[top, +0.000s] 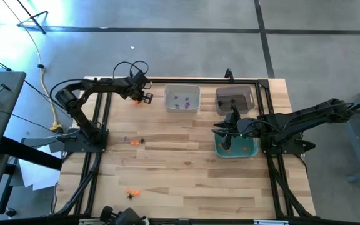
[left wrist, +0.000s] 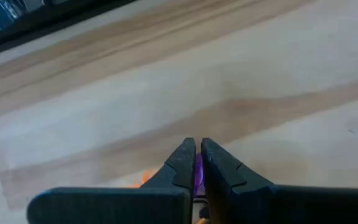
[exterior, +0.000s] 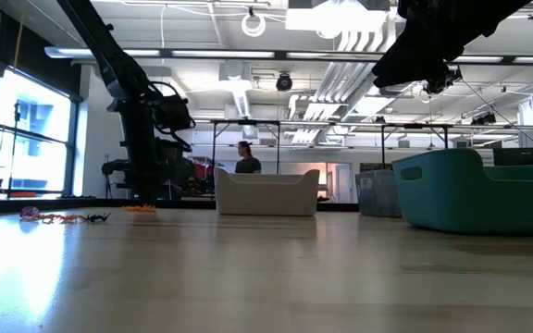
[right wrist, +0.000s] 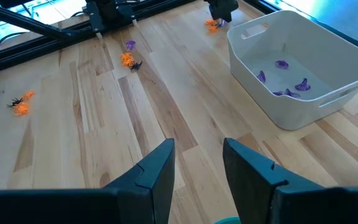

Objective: Sort Halloween decoration
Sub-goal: Put the purple witch hat toy into the white bin

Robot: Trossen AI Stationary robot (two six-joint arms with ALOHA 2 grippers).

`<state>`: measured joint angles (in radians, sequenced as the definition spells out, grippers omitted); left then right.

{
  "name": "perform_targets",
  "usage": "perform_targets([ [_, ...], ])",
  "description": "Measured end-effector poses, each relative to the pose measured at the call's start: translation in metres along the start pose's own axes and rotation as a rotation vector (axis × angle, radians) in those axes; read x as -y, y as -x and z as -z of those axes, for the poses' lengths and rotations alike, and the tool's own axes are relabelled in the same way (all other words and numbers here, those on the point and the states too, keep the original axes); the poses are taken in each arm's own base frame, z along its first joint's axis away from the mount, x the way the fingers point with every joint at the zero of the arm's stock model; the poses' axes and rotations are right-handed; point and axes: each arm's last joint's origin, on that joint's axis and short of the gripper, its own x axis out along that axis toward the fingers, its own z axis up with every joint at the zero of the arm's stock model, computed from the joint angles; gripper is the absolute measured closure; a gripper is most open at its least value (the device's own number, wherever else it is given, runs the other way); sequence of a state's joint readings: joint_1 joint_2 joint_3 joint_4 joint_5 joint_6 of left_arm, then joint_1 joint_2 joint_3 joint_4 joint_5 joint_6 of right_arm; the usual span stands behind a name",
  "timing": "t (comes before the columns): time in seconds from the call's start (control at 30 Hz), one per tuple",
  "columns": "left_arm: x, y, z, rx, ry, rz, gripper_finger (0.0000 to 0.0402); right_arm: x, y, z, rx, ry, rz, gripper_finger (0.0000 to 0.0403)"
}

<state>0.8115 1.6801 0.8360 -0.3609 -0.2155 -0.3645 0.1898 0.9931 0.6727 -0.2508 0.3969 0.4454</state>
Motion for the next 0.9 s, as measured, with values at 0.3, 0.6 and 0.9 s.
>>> perform_targets([
  [0.3, 0.005, 0.019, -0.004, 0.081, -0.007, 0.015, 0.0395, 0.000, 0.000, 0.000, 0.000, 0.000, 0.000, 0.0269],
  [0.6, 0.022, 0.056, -0.006, 0.220, -0.040, 0.131, 0.0395, 0.000, 0.000, 0.000, 0.000, 0.000, 0.000, 0.0269],
  [0.9, 0.060, 0.091, -0.012, 0.509, -0.088, 0.338, 0.0394, 0.000, 0.000, 0.000, 0.000, 0.000, 0.000, 0.0269],
])
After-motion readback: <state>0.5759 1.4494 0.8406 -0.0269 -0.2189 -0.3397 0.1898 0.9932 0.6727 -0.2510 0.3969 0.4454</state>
